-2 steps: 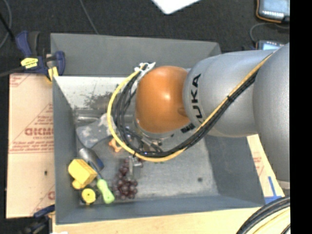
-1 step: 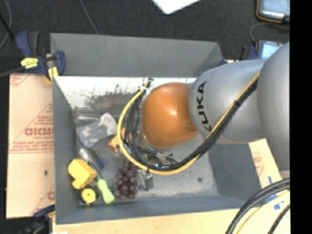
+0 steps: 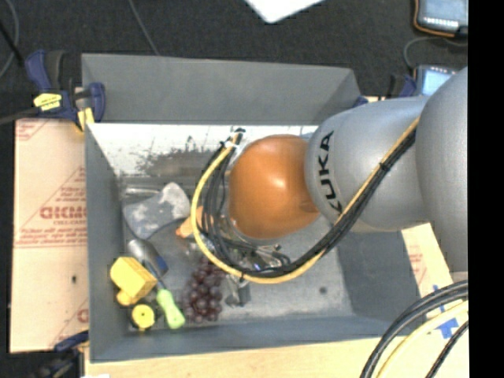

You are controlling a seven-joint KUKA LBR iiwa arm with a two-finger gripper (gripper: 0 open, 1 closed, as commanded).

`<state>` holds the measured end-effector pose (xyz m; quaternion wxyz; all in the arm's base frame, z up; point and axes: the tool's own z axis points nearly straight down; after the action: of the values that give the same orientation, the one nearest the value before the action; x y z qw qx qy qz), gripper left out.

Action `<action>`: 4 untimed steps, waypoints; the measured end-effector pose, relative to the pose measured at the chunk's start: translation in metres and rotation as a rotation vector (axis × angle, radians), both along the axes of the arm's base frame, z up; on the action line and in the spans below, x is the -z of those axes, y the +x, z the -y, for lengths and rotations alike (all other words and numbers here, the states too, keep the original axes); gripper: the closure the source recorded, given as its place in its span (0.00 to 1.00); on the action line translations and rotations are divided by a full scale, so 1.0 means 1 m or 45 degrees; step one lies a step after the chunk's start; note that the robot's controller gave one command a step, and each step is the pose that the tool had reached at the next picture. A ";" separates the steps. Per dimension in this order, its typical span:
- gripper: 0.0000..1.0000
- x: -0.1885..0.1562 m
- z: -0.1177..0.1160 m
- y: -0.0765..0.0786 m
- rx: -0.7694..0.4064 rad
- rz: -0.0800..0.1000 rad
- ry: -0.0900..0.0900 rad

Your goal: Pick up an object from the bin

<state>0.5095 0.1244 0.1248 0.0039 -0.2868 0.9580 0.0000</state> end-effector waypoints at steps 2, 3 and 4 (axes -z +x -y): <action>1.00 0.055 0.009 0.008 -0.447 -0.002 -0.003; 1.00 0.055 0.009 0.008 -0.446 -0.002 -0.003; 1.00 0.054 0.009 0.008 -0.445 -0.002 -0.002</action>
Offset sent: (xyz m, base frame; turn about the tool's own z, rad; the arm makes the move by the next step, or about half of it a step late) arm 0.0074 -0.0088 -0.0548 -0.3542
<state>0.5172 0.1153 0.0712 0.0031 -0.4491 0.8935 0.0002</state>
